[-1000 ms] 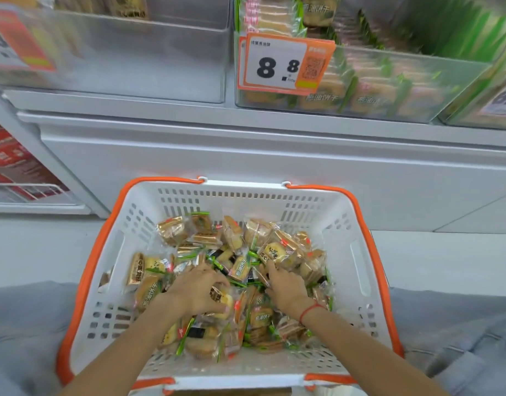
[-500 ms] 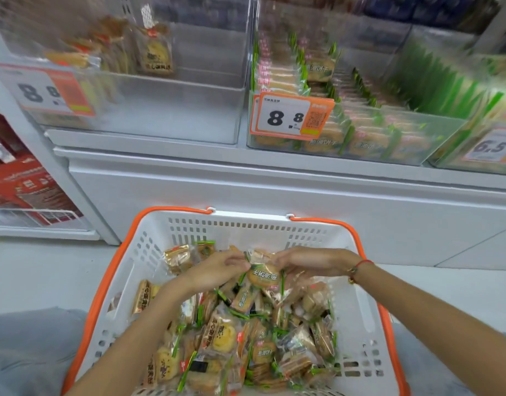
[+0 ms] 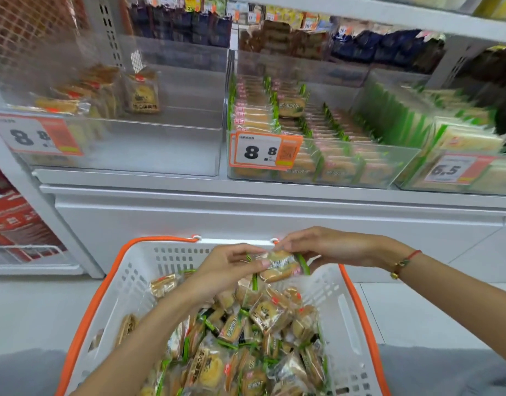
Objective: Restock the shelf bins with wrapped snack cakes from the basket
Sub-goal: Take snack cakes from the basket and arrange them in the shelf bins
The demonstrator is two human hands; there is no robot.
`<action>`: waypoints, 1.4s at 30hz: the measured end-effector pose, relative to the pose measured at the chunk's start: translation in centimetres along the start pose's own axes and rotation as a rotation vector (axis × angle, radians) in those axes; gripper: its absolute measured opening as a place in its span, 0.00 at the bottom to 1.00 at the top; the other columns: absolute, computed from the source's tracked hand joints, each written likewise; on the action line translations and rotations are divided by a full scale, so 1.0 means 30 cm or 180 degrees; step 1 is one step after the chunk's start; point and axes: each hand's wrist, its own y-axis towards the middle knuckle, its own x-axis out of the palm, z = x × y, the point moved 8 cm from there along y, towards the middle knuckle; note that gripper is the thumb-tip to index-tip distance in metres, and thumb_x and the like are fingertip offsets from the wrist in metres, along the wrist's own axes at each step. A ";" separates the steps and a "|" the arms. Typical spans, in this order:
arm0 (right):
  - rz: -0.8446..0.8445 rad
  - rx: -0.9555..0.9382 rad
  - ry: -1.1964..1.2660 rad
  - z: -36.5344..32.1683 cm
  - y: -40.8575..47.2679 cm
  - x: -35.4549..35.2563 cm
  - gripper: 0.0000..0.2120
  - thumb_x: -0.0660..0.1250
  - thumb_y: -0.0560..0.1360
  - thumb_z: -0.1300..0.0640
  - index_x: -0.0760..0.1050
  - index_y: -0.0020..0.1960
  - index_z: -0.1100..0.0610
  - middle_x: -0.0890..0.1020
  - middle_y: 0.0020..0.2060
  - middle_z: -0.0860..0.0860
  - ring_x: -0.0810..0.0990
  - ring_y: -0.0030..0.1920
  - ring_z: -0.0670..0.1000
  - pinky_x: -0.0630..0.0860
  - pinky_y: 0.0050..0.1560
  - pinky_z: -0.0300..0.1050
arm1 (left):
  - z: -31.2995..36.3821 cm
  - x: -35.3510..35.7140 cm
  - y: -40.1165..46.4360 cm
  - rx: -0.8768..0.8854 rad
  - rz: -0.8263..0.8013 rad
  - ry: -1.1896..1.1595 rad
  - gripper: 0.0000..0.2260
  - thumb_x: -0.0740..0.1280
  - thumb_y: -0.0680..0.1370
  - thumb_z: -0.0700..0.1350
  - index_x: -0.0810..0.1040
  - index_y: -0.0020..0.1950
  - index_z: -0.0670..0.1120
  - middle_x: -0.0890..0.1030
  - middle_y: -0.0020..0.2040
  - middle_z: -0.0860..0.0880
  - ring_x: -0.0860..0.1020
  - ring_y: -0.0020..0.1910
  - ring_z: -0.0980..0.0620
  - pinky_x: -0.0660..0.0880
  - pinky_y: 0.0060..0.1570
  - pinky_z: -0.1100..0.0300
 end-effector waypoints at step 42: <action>0.2568 -0.1092 -0.1041 -0.425 0.182 -0.828 0.12 0.75 0.69 0.62 0.81 0.51 0.54 0.81 0.54 0.49 0.77 0.57 0.49 0.73 0.62 0.47 | 0.594 -0.416 0.240 0.1654 0.1366 0.1443 0.51 0.74 0.54 0.65 0.59 0.75 0.57 0.67 0.66 0.64 0.71 0.61 0.64 0.75 0.59 0.57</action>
